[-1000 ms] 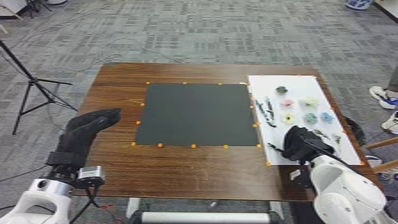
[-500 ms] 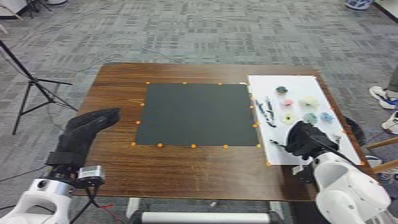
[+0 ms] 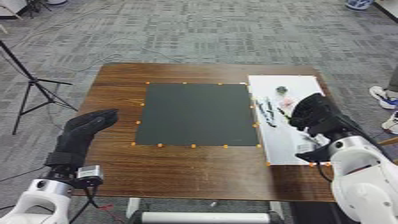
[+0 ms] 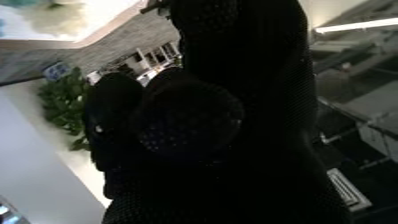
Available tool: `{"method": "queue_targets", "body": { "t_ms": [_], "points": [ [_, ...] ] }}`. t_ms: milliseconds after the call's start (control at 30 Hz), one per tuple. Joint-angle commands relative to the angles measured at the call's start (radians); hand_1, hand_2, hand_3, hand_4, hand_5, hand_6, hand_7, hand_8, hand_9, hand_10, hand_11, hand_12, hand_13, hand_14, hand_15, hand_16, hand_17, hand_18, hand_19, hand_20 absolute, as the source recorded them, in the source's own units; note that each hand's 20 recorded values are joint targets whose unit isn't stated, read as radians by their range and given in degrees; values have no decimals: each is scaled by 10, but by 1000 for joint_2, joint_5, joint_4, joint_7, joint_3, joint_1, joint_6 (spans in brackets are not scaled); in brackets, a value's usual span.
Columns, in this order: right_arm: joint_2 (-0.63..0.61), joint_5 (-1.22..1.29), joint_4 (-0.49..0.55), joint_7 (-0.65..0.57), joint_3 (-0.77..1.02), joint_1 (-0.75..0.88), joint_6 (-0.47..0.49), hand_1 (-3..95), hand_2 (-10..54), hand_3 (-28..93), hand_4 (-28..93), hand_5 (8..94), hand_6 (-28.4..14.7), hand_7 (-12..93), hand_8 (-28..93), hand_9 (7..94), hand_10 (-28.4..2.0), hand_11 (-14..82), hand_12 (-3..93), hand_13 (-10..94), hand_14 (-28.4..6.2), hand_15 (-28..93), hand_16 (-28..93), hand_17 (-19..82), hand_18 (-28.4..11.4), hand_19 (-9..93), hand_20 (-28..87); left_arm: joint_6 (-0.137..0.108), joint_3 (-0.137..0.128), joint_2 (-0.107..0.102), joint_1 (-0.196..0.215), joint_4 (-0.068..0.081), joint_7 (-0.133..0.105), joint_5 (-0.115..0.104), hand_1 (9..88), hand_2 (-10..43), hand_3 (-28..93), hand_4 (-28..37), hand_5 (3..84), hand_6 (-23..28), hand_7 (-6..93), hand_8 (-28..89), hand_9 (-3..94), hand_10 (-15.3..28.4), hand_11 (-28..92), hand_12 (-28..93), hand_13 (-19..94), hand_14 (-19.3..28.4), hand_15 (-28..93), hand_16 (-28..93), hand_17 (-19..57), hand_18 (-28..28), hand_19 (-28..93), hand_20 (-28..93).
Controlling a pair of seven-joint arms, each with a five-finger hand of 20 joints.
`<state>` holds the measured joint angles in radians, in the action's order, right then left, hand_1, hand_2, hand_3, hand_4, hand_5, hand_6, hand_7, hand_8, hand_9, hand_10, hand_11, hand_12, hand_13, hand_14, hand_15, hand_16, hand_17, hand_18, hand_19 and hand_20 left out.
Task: Arrange flowers
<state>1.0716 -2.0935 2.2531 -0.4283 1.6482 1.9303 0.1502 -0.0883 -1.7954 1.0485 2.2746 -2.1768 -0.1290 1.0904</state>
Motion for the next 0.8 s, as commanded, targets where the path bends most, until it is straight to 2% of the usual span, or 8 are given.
{"method": "queue_targets", "body": {
  "t_ms": [33,233,367,433,533,567,700,800],
  "points": [
    [33,70,-24,17,-120,-146,4,920,-94,-283,566,761,-20,281,252,937,-75,240,428,937,-3,599,312,676,-114,932,428,-89,-17,-16,11,58,-25,-16,290,-7,682,-158,498,40,157,-59,457,136,207,146,348,170,178,12,37,85,37,133],
    [68,98,-100,23,-301,-327,7,920,-94,-283,565,763,-20,281,251,937,-77,248,418,937,-3,602,306,681,-111,932,429,-207,-19,-59,-21,126,-69,-79,261,28,683,-205,511,41,166,-64,467,139,210,139,353,170,179,7,41,86,43,135],
    [115,81,-153,15,-411,-410,12,920,-94,-283,567,764,-21,283,249,937,-77,251,412,937,-4,605,303,682,-109,932,428,-241,-21,-82,-46,149,-89,-129,224,84,692,-259,513,38,167,-67,473,138,210,135,354,168,178,4,45,86,46,135],
    [134,67,-172,9,-460,-435,13,920,-94,-283,569,765,-21,284,248,937,-77,252,409,937,-4,606,302,684,-109,932,428,-256,-17,-92,-57,152,-90,-148,183,152,684,-278,516,36,166,-69,475,138,210,132,356,169,181,4,46,85,47,136],
    [153,51,-194,1,-530,-462,27,919,-95,-283,571,765,-21,288,244,937,-77,256,406,937,-4,607,299,685,-108,932,428,-270,-13,-100,-68,155,-87,-148,170,190,666,-282,518,35,164,-69,477,138,209,129,358,169,183,1,48,84,47,136],
    [158,42,-203,-2,-554,-470,32,919,-95,-283,571,765,-21,289,244,937,-79,258,404,937,-4,608,298,685,-108,932,428,-272,-14,-102,-68,157,-88,-147,165,231,638,-282,523,35,161,-69,482,139,206,127,359,169,182,-1,49,84,49,138],
    [181,21,-242,-14,-628,-500,57,920,-95,-283,572,768,-22,296,238,937,-79,262,393,937,-4,609,296,689,-107,932,426,-294,-6,-109,-75,157,-92,-168,163,248,628,-283,527,34,162,-69,487,141,205,126,360,167,184,-2,50,83,50,138],
    [208,15,-278,-28,-663,-522,55,919,-95,-283,575,768,-23,311,220,937,-79,271,379,937,-5,615,287,692,-105,932,419,-301,-1,-110,-79,155,-84,-166,159,241,638,-283,527,33,162,-70,487,141,205,126,359,165,185,-2,51,82,51,138]
  ]
}}
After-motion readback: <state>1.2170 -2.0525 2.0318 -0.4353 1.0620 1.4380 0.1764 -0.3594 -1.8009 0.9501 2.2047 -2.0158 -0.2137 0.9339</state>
